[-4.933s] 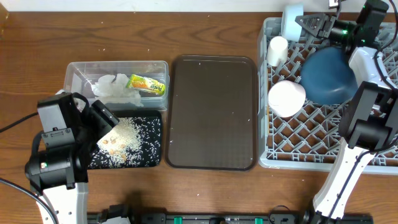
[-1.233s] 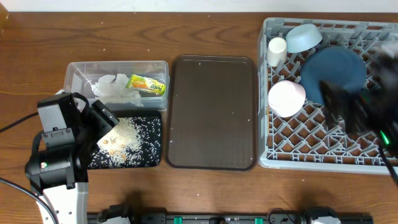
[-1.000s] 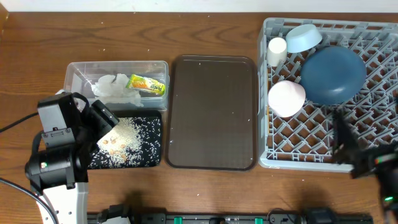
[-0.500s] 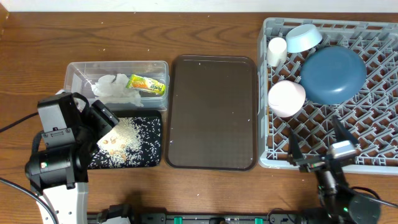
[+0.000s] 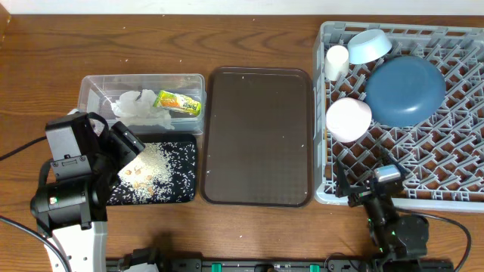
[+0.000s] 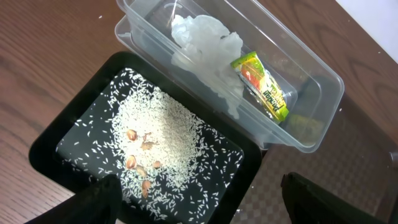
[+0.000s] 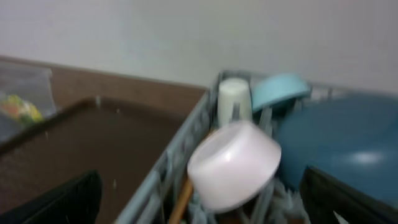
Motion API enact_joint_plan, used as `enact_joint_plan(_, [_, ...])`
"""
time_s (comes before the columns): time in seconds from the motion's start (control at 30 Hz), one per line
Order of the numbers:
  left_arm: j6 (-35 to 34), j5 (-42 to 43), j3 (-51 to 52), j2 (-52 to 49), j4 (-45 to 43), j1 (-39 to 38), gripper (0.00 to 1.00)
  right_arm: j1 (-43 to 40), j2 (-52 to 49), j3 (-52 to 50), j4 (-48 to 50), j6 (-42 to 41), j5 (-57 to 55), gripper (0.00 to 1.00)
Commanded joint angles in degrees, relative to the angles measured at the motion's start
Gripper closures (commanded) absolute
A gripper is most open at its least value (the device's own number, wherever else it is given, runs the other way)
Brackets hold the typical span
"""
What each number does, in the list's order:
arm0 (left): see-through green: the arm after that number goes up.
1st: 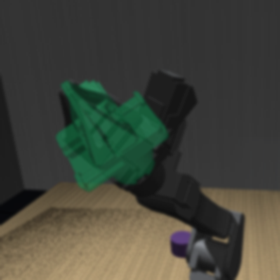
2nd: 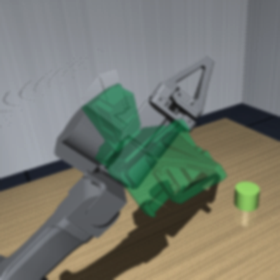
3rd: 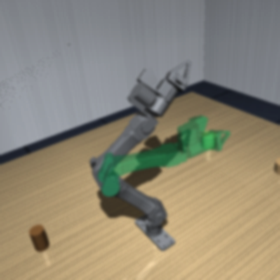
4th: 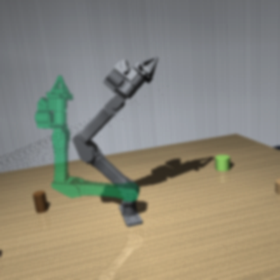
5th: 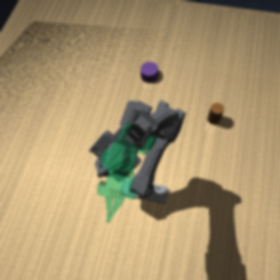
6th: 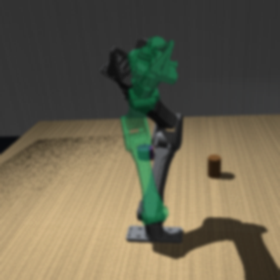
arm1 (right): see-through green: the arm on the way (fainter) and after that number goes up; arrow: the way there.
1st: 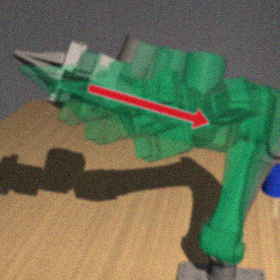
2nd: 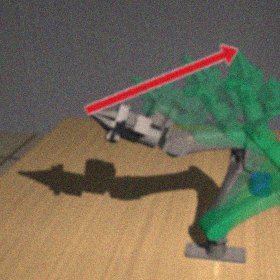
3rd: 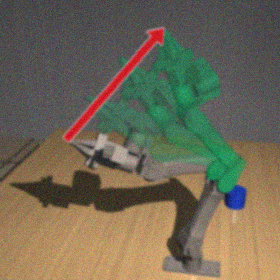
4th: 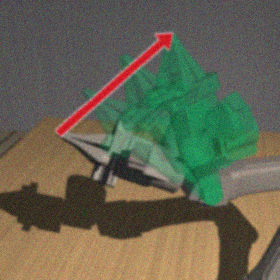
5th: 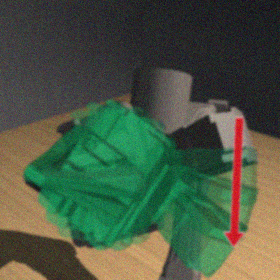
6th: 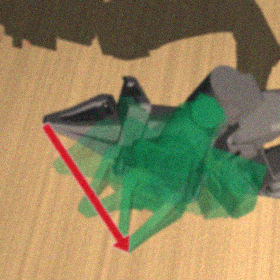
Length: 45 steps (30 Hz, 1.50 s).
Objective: Sort waste into correct bins and load items into the dishwasher rack
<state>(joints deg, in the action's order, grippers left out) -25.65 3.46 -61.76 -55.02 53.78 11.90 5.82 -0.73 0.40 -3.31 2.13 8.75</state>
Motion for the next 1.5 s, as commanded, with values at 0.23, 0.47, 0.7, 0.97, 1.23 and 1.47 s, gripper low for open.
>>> enact_joint_plan(0.23, [0.3, -0.7, -0.6, -0.1, 0.2, 0.2, 0.15, 0.5, 0.4, -0.1, -0.3, 0.1, -1.2, 0.01])
enact_joint_plan(0.47, [0.3, -0.7, -0.6, -0.1, 0.2, 0.2, 0.15, 0.5, 0.3, -0.1, -0.3, 0.1, -1.2, 0.01])
enact_joint_plan(0.7, [0.3, -0.7, -0.6, -0.1, 0.2, 0.2, 0.15, 0.5, 0.3, -0.1, -0.3, 0.1, -1.2, 0.01])
enact_joint_plan(0.97, [0.3, -0.7, -0.6, -0.1, 0.2, 0.2, 0.15, 0.5, 0.3, -0.1, -0.3, 0.1, -1.2, 0.01])
enact_joint_plan(1.23, [0.3, -0.7, 0.5, 6.8, 0.6, -1.0, 0.15, 0.5, 0.3, -0.1, -0.3, 0.1, -1.2, 0.01])
enact_joint_plan(1.47, [0.3, -2.6, 8.8, 23.2, 0.7, -7.7, 0.15, 0.5, 0.3, -0.1, -0.3, 0.1, -1.2, 0.01])
